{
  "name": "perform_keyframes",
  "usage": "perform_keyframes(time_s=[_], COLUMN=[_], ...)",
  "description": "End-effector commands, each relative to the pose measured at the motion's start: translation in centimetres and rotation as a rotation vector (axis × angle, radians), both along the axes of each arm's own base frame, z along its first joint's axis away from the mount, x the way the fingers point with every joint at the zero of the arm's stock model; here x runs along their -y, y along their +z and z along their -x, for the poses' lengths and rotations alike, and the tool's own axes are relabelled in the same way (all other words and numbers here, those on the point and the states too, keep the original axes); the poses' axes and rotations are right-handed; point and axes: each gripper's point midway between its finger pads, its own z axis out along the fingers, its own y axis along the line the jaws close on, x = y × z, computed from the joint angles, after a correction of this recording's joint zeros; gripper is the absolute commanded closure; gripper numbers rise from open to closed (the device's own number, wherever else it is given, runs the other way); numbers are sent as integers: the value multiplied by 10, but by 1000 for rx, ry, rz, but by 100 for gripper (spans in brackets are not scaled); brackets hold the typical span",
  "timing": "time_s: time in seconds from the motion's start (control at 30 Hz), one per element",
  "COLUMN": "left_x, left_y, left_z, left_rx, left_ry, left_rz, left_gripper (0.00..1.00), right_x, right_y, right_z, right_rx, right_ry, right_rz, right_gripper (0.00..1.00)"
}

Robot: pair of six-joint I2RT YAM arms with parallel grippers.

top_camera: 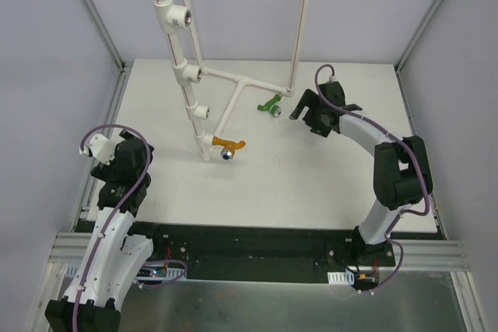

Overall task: Install the water faucets
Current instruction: Move the water faucet to the center of the board.

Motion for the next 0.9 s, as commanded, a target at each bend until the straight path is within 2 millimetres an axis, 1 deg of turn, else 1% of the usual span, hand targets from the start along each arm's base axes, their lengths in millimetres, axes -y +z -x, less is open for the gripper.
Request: perform_keyframes(time_s=[0.0, 0.03, 0.07, 0.13, 0.17, 0.27, 0.37, 0.4, 0.53, 0.57, 0.63, 0.87], left_x=[2, 3, 5, 7, 9, 17, 20, 21, 24, 25, 26, 28], left_y=[6, 8, 8, 6, 5, 1, -4, -5, -7, -7, -8, -8], left_z=[6, 5, 3, 0, -1, -4, -5, -4, -4, -4, -3, -5], left_rx=[20, 10, -1, -32, -47, -68, -74, -77, -79, -76, -73, -81], left_ry=[18, 4, -8, -35, -49, -87, -97, -99, -117, -120, -124, -137], left_rz=[44, 36, 35, 27, 27, 53, 69, 70, 82, 84, 88, 94], left_gripper=[0, 0, 1, 0, 0, 0, 0, 0, 0, 0, 0, 0], right_x=[-27, -33, -33, -39, -43, -53, -63, -64, -74, -79, -85, -91], right_y=[25, 26, 20, 15, 12, 2, -6, -6, -16, -15, -18, -27], right_z=[-33, -37, -44, -55, -61, -73, -83, -88, -101, -105, -108, -112], right_rx=[68, 68, 64, 49, 40, 25, 8, 11, -18, -17, -33, -102], right_ry=[-10, -6, -30, -45, -52, -50, -42, -50, -78, -78, -85, -128], right_rz=[-29, -33, -4, -16, -22, -4, 28, 31, 26, 16, 17, 81], right_gripper=[1, 1, 1, 1, 3, 4, 5, 5, 8, 9, 10, 10])
